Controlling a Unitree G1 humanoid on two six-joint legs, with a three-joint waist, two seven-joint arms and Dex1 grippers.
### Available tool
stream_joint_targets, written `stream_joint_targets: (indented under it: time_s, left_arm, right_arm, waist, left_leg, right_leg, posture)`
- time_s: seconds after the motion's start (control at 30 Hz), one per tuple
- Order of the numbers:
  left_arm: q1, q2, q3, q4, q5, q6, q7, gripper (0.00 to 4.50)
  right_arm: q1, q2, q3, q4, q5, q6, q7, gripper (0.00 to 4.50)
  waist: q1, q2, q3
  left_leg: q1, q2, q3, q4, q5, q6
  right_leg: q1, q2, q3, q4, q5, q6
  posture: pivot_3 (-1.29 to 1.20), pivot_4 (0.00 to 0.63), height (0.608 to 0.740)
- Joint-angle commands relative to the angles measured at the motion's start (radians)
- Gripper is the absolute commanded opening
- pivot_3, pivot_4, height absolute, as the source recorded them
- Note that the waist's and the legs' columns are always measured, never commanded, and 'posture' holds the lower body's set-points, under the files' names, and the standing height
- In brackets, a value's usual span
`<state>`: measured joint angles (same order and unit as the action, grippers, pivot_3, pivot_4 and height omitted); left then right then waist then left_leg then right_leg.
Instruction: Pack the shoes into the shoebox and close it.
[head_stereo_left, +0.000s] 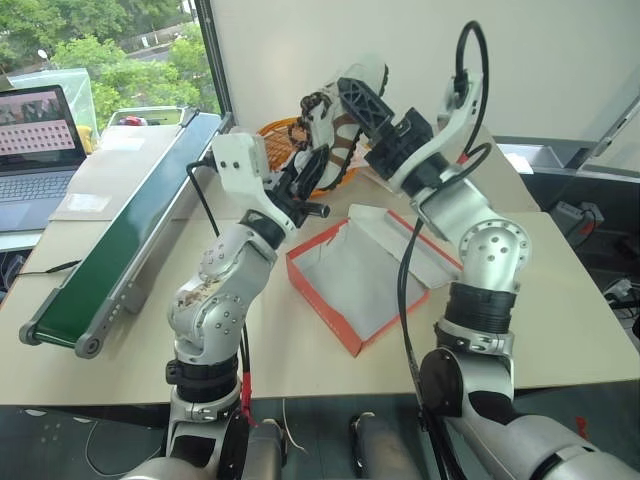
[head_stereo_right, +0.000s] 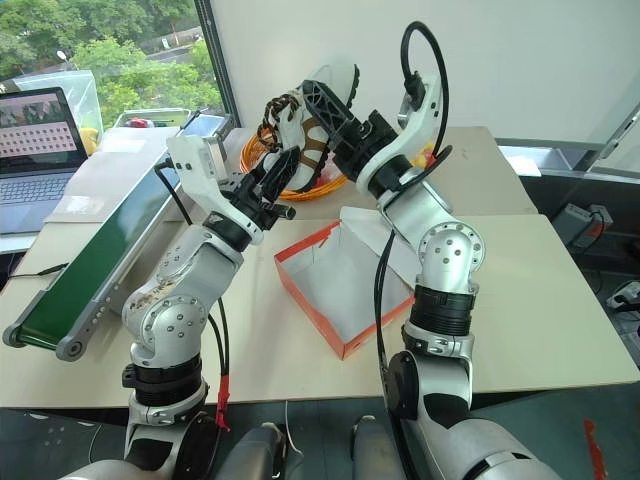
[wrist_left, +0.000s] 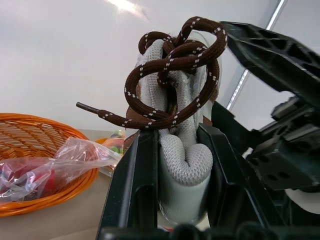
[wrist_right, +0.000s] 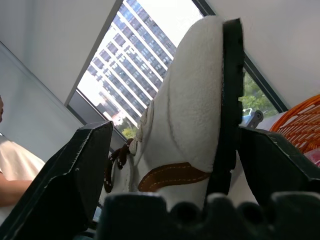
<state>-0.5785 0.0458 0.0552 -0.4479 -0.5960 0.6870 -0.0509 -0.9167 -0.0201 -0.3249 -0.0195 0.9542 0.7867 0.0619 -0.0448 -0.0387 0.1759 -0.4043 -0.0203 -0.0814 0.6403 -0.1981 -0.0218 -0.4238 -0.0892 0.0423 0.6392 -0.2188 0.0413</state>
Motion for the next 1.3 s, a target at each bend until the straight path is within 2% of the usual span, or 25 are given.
stream_joint_targets:
  time_s: [0.03, 0.3, 0.33, 0.4, 0.43, 0.5, 0.63, 0.77, 0.87, 1.03, 1.23, 1.3]
  left_arm:
    - [-0.004, 0.006, -0.02, -0.055, -0.033, 0.019, -0.025, 1.06]
    - [0.004, 0.032, 0.028, -0.074, -0.121, 0.101, -0.025, 1.06]
    - [0.01, 0.039, 0.037, -0.082, -0.144, 0.118, -0.029, 1.37]
    - [0.051, 0.067, 0.075, -0.119, -0.223, 0.164, -0.04, 1.85]
    - [0.069, 0.079, 0.093, -0.133, -0.257, 0.185, -0.037, 2.32]
    - [0.125, 0.156, 0.148, -0.157, -0.305, 0.226, -0.057, 2.97]
    - [0.174, 0.279, 0.227, -0.148, -0.345, 0.242, -0.079, 2.97]
    - [0.216, 0.412, 0.294, -0.072, -0.281, 0.201, -0.137, 2.97]
    - [0.221, 0.429, 0.285, -0.045, -0.262, 0.174, -0.151, 2.97]
    - [0.232, 0.434, 0.245, -0.053, -0.243, 0.155, -0.178, 2.97]
    - [0.232, 0.421, 0.233, -0.06, -0.238, 0.142, -0.168, 2.97]
    - [0.241, 0.441, 0.211, -0.068, -0.212, 0.132, -0.188, 2.97]
  right_arm:
    - [-0.023, -0.001, 0.03, -0.003, -0.019, -0.044, 0.037, 3.08]
    - [-0.032, -0.006, 0.03, 0.024, -0.036, -0.058, 0.064, 0.51]
    - [-0.034, -0.007, 0.033, 0.026, -0.042, -0.064, 0.066, 0.37]
    - [-0.04, -0.012, 0.036, 0.034, -0.054, -0.073, 0.072, 0.34]
    - [-0.043, -0.015, 0.036, 0.038, -0.057, -0.074, 0.075, 0.33]
    - [-0.048, -0.029, 0.049, 0.043, -0.074, -0.07, 0.091, 0.32]
    - [-0.06, -0.097, 0.098, 0.047, -0.138, -0.056, 0.131, 0.31]
    - [-0.056, -0.383, 0.374, -0.068, -0.273, 0.119, 0.332, 0.31]
    - [-0.032, -0.521, 0.497, -0.13, -0.322, 0.167, 0.441, 0.31]
    - [0.013, -0.646, 0.6, -0.205, -0.402, 0.188, 0.543, 0.31]
    - [0.117, -0.646, 0.64, -0.167, -0.487, 0.109, 0.59, 0.31]
    - [0.164, -0.657, 0.69, -0.113, -0.57, 0.03, 0.61, 0.31]
  waist:
    - [-0.001, 0.0, 0.0]
    - [-0.001, 0.0, 0.0]
    - [-0.001, 0.0, 0.0]
    - [-0.001, 0.0, 0.0]
    - [-0.003, 0.001, 0.0]
    - [-0.004, 0.001, 0.0]
    - [-0.004, 0.002, 0.001]
    - [0.003, 0.003, 0.002]
    - [0.004, 0.003, 0.002]
    - [0.004, 0.003, 0.002]
    - [0.004, 0.003, 0.002]
    - [0.005, 0.003, 0.002]
  left_leg:
    - [0.0, 0.0, 0.0, 0.0, 0.0, 0.0]
    - [0.0, 0.0, 0.0, 0.0, 0.0, 0.0]
    - [0.0, 0.0, 0.0, 0.0, 0.0, 0.0]
    - [0.0, 0.0, 0.0, 0.0, 0.0, 0.0]
    - [0.0, 0.0, 0.0, 0.0, 0.0, 0.0]
    - [0.0, 0.0, 0.0, 0.0, 0.0, 0.0]
    - [0.0, 0.001, 0.0, 0.0, 0.0, 0.0]
    - [0.001, 0.0, 0.0, 0.0, 0.0, 0.0]
    - [0.0, 0.0, 0.0, -0.001, 0.0, 0.0]
    - [-0.002, 0.0, 0.0, -0.001, 0.0, 0.0]
    - [-0.002, 0.0, 0.0, -0.001, -0.001, 0.001]
    - [-0.002, 0.0, 0.0, -0.001, -0.001, 0.001]
  right_leg:
    - [0.0, 0.0, 0.0, 0.0, 0.0, 0.0]
    - [0.0, 0.0, 0.0, 0.0, 0.0, 0.0]
    - [0.0, 0.0, 0.0, 0.0, 0.0, 0.0]
    - [0.0, 0.0, 0.0, 0.0, 0.0, 0.0]
    - [0.0, 0.0, 0.0, 0.0, 0.0, 0.0]
    - [0.0, 0.0, 0.0, 0.0, 0.0, 0.0]
    - [-0.001, 0.0, 0.0, 0.001, 0.0, 0.0]
    - [0.001, 0.0, 0.0, 0.0, 0.0, 0.0]
    - [0.001, 0.0, -0.001, -0.004, 0.0, 0.0]
    - [0.0, -0.001, -0.001, -0.008, 0.0, 0.001]
    - [0.001, 0.0, -0.001, -0.009, 0.0, 0.001]
    - [0.001, 0.0, -0.001, -0.008, 0.0, 0.001]
  posture:
    - [0.0, 0.15, 0.74]
    - [0.0, 0.15, 0.74]
    - [0.0, 0.15, 0.74]
    - [0.0, 0.15, 0.74]
    - [0.0, 0.15, 0.74]
    - [0.0, 0.15, 0.74]
    - [0.0, 0.15, 0.74]
    - [0.0, 0.15, 0.74]
    - [0.0, 0.15, 0.74]
    - [0.0, 0.15, 0.74]
    - [0.0, 0.15, 0.74]
    - [0.0, 0.15, 0.74]
